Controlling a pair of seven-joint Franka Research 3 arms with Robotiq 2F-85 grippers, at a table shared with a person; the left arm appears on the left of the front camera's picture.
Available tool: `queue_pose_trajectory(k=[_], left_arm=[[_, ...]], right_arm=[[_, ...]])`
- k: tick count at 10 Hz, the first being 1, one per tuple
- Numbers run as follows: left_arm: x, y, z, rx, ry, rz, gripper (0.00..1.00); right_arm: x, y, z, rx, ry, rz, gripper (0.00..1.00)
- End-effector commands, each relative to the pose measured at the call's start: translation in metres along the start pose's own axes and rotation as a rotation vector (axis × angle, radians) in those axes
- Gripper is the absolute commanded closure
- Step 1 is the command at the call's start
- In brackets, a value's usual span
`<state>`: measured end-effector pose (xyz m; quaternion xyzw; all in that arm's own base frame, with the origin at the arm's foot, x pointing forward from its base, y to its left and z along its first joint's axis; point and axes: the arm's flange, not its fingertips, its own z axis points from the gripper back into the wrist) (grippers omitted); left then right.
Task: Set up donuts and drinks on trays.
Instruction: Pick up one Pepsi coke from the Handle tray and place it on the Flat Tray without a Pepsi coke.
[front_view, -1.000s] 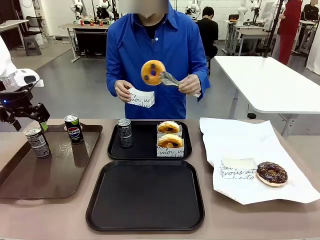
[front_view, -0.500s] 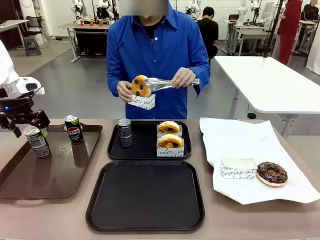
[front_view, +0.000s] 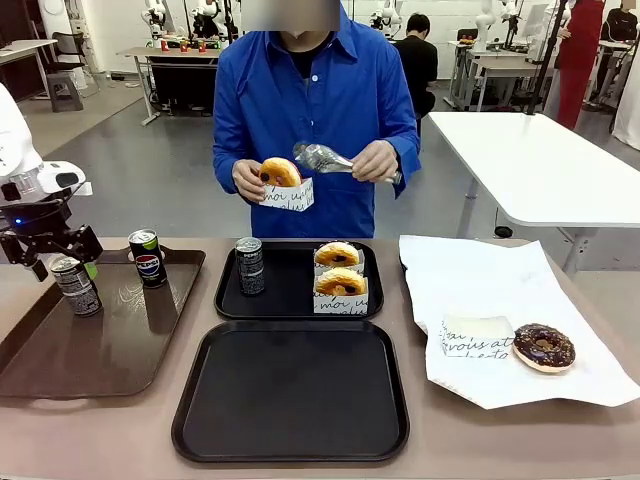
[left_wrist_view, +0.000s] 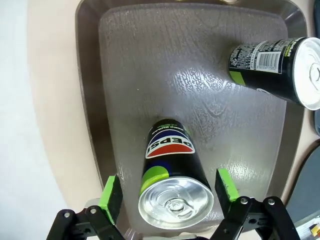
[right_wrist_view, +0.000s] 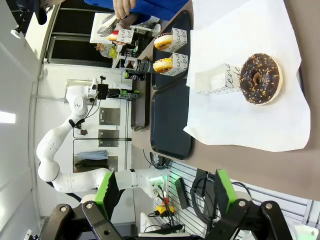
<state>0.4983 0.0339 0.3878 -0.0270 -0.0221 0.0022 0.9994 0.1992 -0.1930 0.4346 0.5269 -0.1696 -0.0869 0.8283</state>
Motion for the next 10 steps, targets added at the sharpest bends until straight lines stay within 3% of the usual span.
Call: queue_pose_trajectory(k=[1,2,4,5,7,10], left_arm=[[0.006,0.003,0.008,-0.059,0.022,-0.039,0.63],[0.006,0.004,0.011,-0.074,0.028,-0.036,1.00],[-0.002,0.003,0.015,-0.081,0.016,-0.032,1.00],[-0.002,0.005,0.018,-0.083,0.011,-0.026,0.81],[0.000,0.007,0.021,-0.087,0.015,-0.024,1.00],[-0.020,-0.001,0.055,-0.075,-0.014,-0.053,1.00]], right_arm=[[0.001,0.000,0.000,0.018,-0.006,0.012,0.00],[0.001,0.000,0.000,0.018,-0.006,0.012,0.00],[0.001,0.000,0.000,0.018,-0.006,0.012,0.00],[0.001,0.000,0.000,0.018,-0.006,0.012,0.00],[0.001,0.000,0.000,0.018,-0.006,0.012,0.00],[0.001,0.000,0.000,0.018,-0.006,0.012,0.00]])
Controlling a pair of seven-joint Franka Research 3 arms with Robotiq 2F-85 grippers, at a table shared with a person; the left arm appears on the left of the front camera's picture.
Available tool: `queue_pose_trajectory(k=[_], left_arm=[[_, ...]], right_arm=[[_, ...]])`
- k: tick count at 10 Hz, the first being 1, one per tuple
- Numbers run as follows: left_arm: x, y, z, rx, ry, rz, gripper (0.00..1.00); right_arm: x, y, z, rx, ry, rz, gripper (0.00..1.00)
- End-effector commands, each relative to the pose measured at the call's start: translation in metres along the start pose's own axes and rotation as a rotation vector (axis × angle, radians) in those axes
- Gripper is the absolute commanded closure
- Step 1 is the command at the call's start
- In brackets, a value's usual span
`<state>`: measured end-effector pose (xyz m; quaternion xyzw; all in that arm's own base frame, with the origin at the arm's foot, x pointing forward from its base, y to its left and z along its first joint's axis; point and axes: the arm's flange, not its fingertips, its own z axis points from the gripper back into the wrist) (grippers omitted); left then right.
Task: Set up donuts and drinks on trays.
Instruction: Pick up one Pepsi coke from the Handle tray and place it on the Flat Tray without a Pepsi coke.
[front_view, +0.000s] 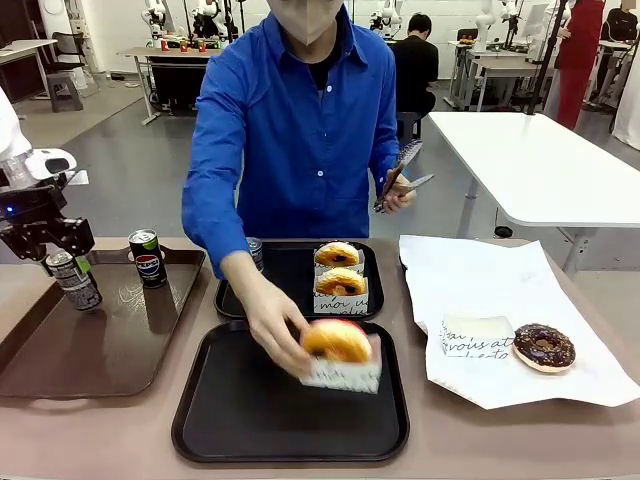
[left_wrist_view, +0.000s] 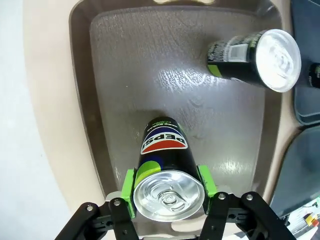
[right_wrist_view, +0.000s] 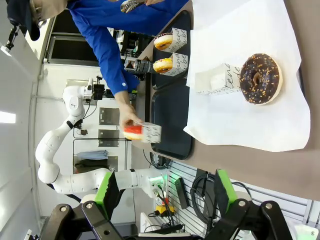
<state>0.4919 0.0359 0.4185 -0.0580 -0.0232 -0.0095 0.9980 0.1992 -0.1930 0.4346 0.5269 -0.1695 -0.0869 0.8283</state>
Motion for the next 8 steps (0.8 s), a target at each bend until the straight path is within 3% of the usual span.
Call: queue_pose_trajectory(k=[1,4,8], left_arm=[[-0.030,-0.012,0.052,0.013,-0.013,-0.056,1.00],[-0.078,-0.037,0.120,0.134,-0.022,-0.091,1.00],[-0.092,-0.023,0.144,0.119,-0.018,-0.023,1.00]], right_arm=[[0.001,0.000,0.000,0.018,-0.006,0.012,0.00],[0.001,0.000,0.000,0.018,-0.006,0.012,0.00],[0.001,0.000,0.000,0.018,-0.006,0.012,0.00]])
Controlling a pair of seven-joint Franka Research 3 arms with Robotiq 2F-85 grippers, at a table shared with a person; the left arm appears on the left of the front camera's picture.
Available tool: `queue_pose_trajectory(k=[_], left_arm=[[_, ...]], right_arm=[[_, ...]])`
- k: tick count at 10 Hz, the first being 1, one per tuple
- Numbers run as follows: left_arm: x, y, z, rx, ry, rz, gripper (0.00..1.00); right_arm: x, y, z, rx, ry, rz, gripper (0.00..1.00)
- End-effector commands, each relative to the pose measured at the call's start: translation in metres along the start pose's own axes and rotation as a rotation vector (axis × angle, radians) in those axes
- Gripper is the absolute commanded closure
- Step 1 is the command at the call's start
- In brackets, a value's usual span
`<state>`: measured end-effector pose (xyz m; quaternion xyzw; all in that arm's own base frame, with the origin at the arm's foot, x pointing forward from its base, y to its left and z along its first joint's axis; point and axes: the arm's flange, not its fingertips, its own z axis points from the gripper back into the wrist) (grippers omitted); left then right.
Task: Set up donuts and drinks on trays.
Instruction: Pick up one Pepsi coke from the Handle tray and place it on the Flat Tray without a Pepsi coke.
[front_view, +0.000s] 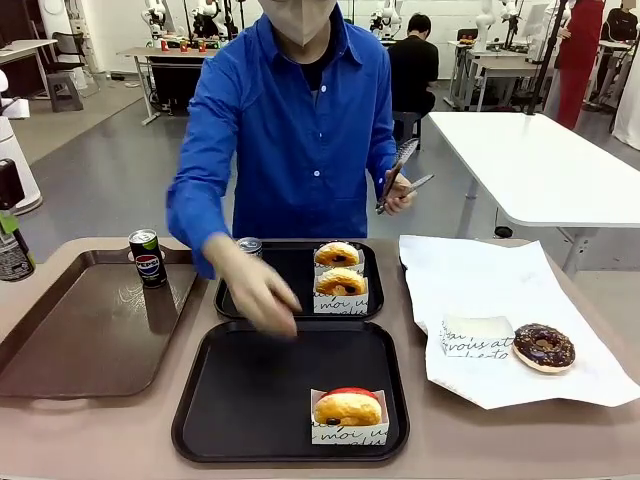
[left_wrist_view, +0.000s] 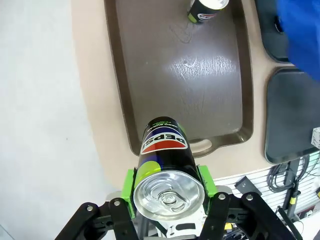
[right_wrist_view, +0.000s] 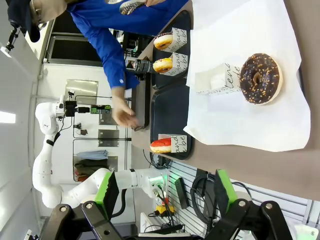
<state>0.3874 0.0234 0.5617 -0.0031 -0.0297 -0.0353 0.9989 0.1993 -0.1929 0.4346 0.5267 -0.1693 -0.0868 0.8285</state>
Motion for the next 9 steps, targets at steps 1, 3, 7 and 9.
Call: queue_pose_trajectory(k=[1,3,7,9], left_arm=[[0.000,-0.005,0.001,0.004,-0.002,-0.018,1.00],[0.000,-0.005,0.001,0.004,-0.002,-0.018,1.00],[0.001,-0.027,0.001,0.018,-0.042,-0.065,0.41],[0.012,-0.091,0.004,0.052,-0.077,-0.208,0.41]], right_arm=[[0.001,0.000,0.000,0.019,-0.007,0.012,0.00],[0.001,0.000,0.000,0.019,-0.007,0.012,0.00],[0.001,0.000,0.000,0.019,-0.007,0.012,0.00],[0.001,0.000,0.000,0.019,-0.007,0.012,0.00]])
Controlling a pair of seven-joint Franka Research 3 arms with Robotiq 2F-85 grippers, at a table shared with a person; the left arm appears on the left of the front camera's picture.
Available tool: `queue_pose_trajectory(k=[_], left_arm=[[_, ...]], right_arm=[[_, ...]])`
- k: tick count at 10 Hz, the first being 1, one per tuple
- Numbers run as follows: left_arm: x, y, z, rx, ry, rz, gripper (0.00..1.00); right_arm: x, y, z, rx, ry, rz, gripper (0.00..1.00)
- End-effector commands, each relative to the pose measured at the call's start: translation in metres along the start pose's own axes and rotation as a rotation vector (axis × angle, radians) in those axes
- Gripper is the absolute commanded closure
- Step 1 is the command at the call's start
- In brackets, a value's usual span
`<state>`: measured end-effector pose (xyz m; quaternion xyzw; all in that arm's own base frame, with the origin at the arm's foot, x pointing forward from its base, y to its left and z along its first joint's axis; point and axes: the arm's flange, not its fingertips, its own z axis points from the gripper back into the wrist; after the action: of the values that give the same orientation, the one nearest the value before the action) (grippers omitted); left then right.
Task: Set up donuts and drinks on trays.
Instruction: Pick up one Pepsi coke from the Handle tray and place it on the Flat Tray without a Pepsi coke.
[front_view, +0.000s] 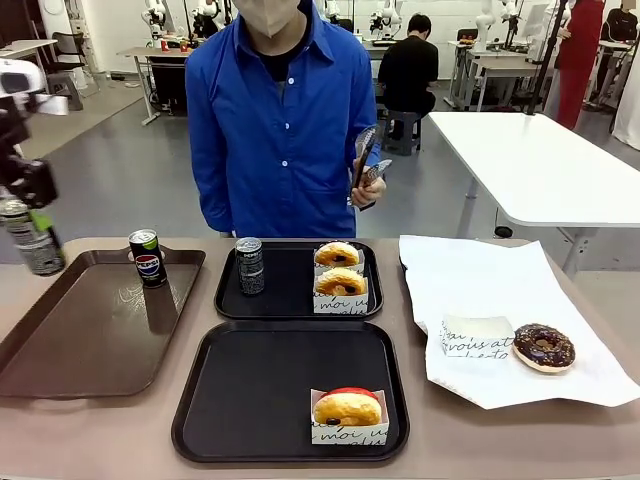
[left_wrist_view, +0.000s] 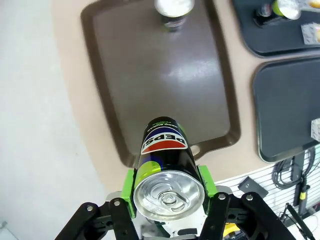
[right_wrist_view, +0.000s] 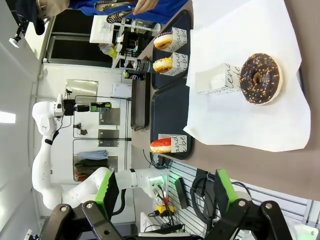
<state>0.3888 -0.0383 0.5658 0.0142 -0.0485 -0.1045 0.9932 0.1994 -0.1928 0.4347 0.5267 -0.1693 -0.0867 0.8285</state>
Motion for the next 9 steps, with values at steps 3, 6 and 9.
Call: queue_pose_trajectory(k=[3,6,9], left_arm=[[0.025,-0.125,-0.008,0.014,-0.049,-0.280,0.41],[0.035,-0.209,-0.033,-0.041,-0.034,-0.498,0.41],[0.047,-0.261,-0.074,-0.090,0.061,-0.639,0.41]], right_arm=[[0.001,0.000,0.000,0.019,-0.007,0.012,0.00],[0.001,0.000,0.000,0.019,-0.007,0.012,0.00],[0.001,0.000,0.000,0.019,-0.007,0.012,0.00]])
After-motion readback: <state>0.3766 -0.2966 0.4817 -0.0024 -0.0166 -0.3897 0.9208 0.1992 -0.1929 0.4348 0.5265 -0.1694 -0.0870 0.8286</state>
